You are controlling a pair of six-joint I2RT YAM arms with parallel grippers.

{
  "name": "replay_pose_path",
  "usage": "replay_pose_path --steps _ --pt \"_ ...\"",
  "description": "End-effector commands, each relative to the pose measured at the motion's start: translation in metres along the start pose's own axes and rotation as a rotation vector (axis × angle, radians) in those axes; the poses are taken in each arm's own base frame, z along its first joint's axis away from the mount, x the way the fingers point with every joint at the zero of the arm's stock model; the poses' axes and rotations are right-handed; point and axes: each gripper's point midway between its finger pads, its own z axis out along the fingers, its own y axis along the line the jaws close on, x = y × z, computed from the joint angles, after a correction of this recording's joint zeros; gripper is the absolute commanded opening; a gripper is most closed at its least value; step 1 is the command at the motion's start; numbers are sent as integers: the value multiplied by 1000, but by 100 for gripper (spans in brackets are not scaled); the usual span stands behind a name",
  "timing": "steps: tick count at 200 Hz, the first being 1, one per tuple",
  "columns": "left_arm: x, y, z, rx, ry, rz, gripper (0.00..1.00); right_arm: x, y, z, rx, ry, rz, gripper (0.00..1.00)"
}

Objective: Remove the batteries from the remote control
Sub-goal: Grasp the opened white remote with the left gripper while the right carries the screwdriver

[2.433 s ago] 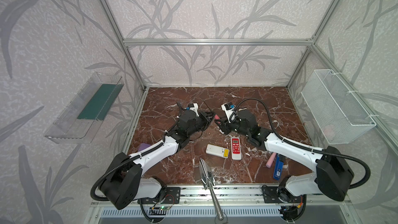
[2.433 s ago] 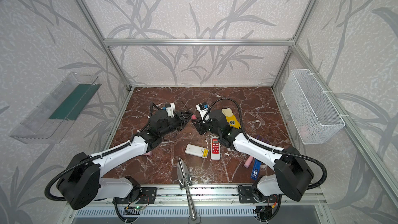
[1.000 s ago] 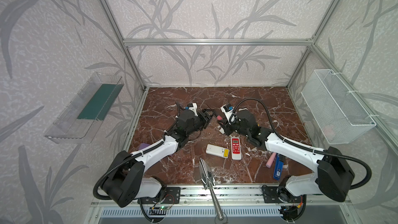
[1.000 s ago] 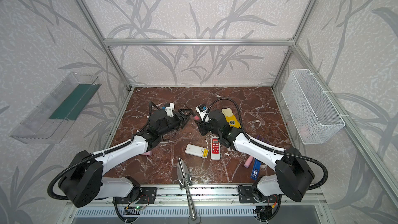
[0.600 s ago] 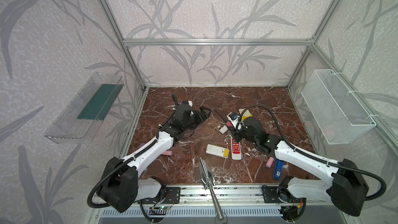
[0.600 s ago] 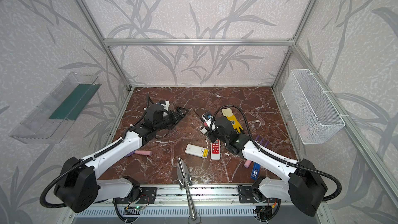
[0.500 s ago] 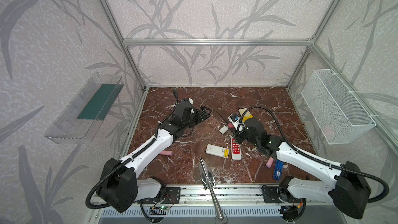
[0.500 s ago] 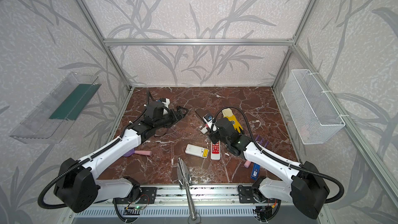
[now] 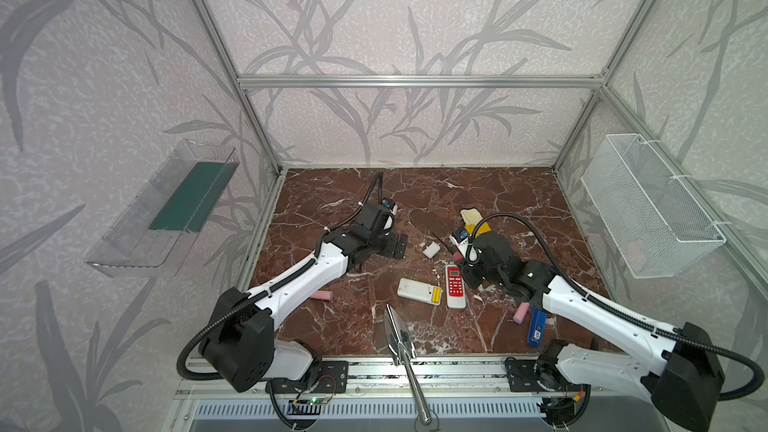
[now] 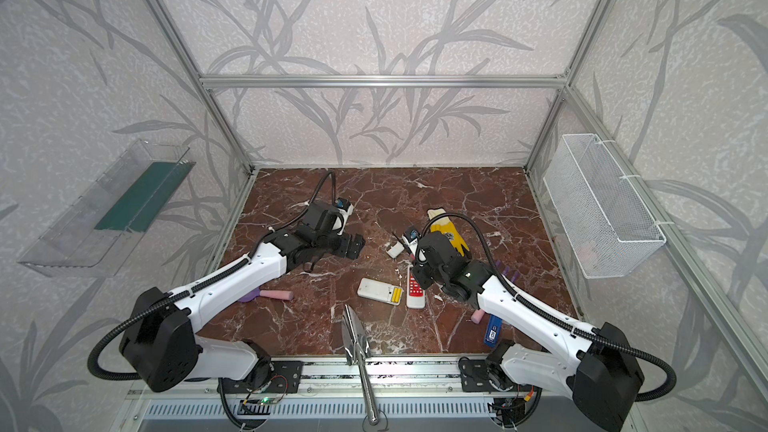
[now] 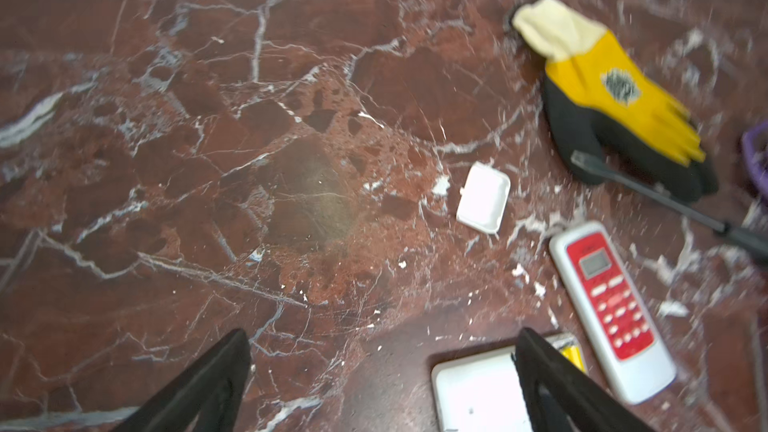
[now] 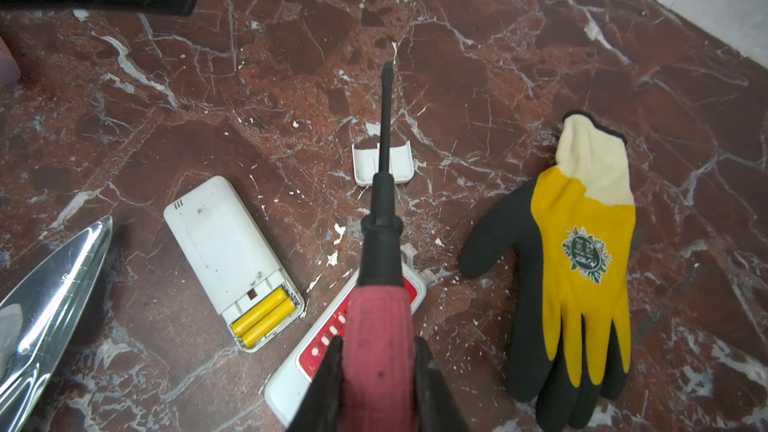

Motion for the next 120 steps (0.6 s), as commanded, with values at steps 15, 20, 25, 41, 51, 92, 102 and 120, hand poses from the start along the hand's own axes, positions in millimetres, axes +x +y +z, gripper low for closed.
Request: replay_pose_path --steps 15,20,25,41,51,92,102,120 --pt "12 -15 -2 20 80 498 99 13 3 -17 -22 67 53 0" --pt "16 -17 -2 32 96 537 99 13 4 -18 -29 69 55 0" --pt "19 -19 -2 43 110 568 99 14 5 -19 -34 72 56 0" --pt "27 -22 0 74 140 632 99 17 5 -21 -34 84 67 0" --pt "38 -33 -2 159 161 697 100 20 4 -21 -28 93 69 0" --pt "67 -64 1 336 227 855 99 21 -2 -23 -13 99 102 0" --pt "74 -70 4 364 255 886 98 21 -4 -24 -9 96 113 0" --pt "86 -78 12 388 311 932 97 20 -7 -26 -6 87 131 0"
